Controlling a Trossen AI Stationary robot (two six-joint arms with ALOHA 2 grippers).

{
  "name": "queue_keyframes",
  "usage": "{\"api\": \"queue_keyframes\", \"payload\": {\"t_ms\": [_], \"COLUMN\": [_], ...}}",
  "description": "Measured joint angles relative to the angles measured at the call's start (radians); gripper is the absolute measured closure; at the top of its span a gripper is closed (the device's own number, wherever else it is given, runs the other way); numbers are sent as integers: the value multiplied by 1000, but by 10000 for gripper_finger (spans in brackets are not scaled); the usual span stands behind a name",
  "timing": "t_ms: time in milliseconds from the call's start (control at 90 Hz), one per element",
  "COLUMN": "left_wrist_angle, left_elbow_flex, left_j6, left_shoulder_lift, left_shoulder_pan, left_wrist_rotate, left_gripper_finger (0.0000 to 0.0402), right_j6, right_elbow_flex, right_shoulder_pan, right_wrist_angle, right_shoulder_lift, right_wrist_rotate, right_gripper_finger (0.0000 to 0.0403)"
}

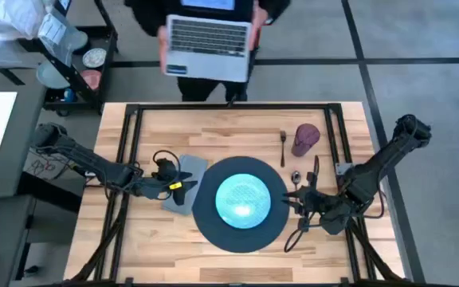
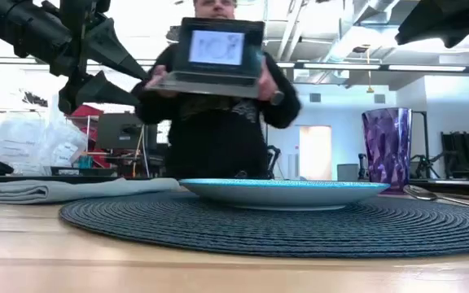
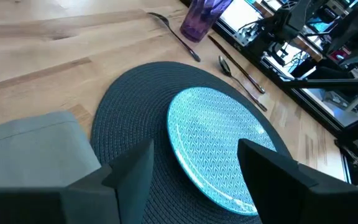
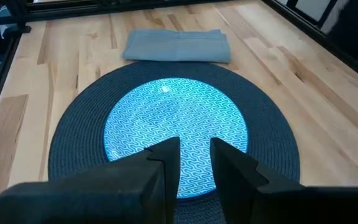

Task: Set table place
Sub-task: Move the gray table napkin on the left side of the blue plate

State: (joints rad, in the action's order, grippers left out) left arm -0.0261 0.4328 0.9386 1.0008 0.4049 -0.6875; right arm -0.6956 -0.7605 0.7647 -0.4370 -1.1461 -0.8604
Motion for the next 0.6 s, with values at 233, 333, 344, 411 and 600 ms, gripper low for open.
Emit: {"api": "queue_keyframes", "payload": {"t_ms": [233, 333, 344, 411, 600], "left_wrist_angle": [-3, -16, -17, -23, -28], "left_elbow_flex": [0, 0, 0, 0, 0], "left_j6": [0, -9, -12, -18, -32], "left_shoulder_lift": [0, 0, 0, 0, 0], "left_shoulder_pan": [0, 0, 0, 0, 0], "left_wrist_rotate": [0, 0, 0, 0, 0], "left_gripper_finger": [184, 184, 184, 184, 184], "right_j6": [0, 10, 14, 33, 51], "right_elbow_flex": [0, 0, 0, 0, 0], "right_shoulder_pan": [0, 0, 0, 0, -1], "right_wrist_angle": [-11, -13, -13, -15, -22], "right_shoulder_lift": [0, 0, 0, 0, 0], "right_wrist_rotate": [10, 26, 27, 29, 29], "right_gripper_finger": [327, 327, 327, 327, 327]}}
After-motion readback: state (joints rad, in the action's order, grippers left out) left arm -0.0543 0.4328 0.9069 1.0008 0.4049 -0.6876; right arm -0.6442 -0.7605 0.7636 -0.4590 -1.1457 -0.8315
